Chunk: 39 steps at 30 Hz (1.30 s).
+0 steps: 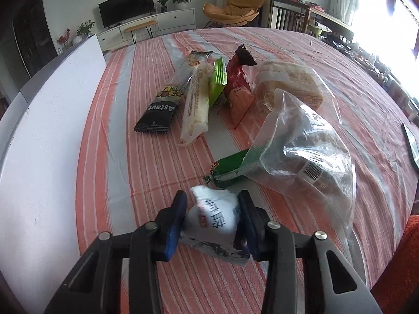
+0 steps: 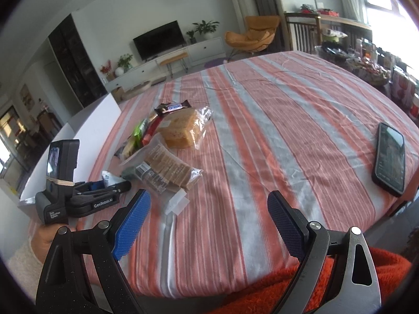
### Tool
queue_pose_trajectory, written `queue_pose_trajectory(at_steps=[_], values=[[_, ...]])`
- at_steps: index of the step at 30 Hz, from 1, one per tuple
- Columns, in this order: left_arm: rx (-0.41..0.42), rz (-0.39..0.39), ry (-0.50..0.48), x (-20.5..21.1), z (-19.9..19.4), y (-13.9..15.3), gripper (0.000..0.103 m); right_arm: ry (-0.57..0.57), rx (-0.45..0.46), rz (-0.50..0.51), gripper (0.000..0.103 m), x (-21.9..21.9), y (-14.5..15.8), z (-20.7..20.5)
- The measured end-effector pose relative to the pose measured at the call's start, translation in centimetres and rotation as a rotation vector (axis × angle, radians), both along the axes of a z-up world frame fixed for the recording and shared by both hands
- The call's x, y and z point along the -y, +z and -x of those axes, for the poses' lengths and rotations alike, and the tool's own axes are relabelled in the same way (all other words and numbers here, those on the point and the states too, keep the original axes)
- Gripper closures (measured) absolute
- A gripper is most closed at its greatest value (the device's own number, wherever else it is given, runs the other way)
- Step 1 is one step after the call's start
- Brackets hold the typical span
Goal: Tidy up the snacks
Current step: 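Grasp the clear bag of biscuit bars with the right gripper while the left lifts the white packet, then carry both held snacks over the white box and open both grippers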
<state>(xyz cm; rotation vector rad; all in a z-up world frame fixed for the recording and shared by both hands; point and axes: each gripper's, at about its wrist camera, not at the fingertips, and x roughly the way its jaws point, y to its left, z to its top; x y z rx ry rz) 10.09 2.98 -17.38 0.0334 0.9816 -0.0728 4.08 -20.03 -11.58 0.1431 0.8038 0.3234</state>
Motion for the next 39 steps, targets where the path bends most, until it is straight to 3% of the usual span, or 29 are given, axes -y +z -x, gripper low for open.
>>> queue_pose_trajectory(at_steps=[4, 8, 13, 16, 18, 19, 22, 24, 29, 35, 37, 39], values=[[0.023, 0.040, -0.001, -1.3, 0.9, 1.0, 0.067, 0.205, -0.111, 0.079, 0.010, -3.5, -0.2, -4.0], [0.033, 0.073, 0.009, -2.5, 1.8, 1.8, 0.067, 0.410, -0.174, 0.247, 0.010, -9.3, -2.4, -7.2], [0.036, 0.112, 0.026, -3.8, 2.8, 2.4, 0.067, 0.495, -0.172, 0.459, 0.010, -14.0, -5.6, -10.1], [0.039, 0.134, 0.022, -4.0, 3.5, 2.9, 0.067, 0.551, -0.185, 0.489, 0.011, -14.7, -6.7, -10.6], [0.046, 0.142, 0.013, -3.9, 3.9, 3.2, 0.067, 0.540, -0.205, 0.440, 0.017, -14.0, -6.7, -10.6], [0.050, 0.146, 0.009, -4.0, 4.1, 3.3, 0.067, 0.514, -0.210, 0.416, 0.038, -13.4, -6.4, -10.6], [0.059, 0.166, 0.000, -3.8, 4.5, 3.9, 0.067, 0.432, -0.228, 0.364, 0.047, -11.8, -5.7, -10.6], [0.068, 0.177, -0.011, -3.7, 4.8, 4.4, 0.067, 0.377, -0.246, 0.283, 0.048, -10.0, -4.7, -10.1], [0.099, 0.200, -0.034, -3.1, 5.3, 6.2, 0.067, 0.253, -0.308, -0.039, 0.049, -5.2, -2.9, -8.5], [0.125, 0.244, -0.062, -2.2, 5.8, 8.3, 0.067, 0.153, -0.403, -0.393, 0.048, -3.2, -4.1, -7.8], [0.142, 0.253, -0.068, -2.0, 6.0, 9.4, 0.067, 0.143, -0.421, -0.457, 0.048, -3.2, -4.4, -7.3], [0.163, 0.260, -0.073, -2.0, 6.5, 10.6, 0.067, 0.140, -0.399, -0.425, 0.048, -3.5, -3.8, -6.7]])
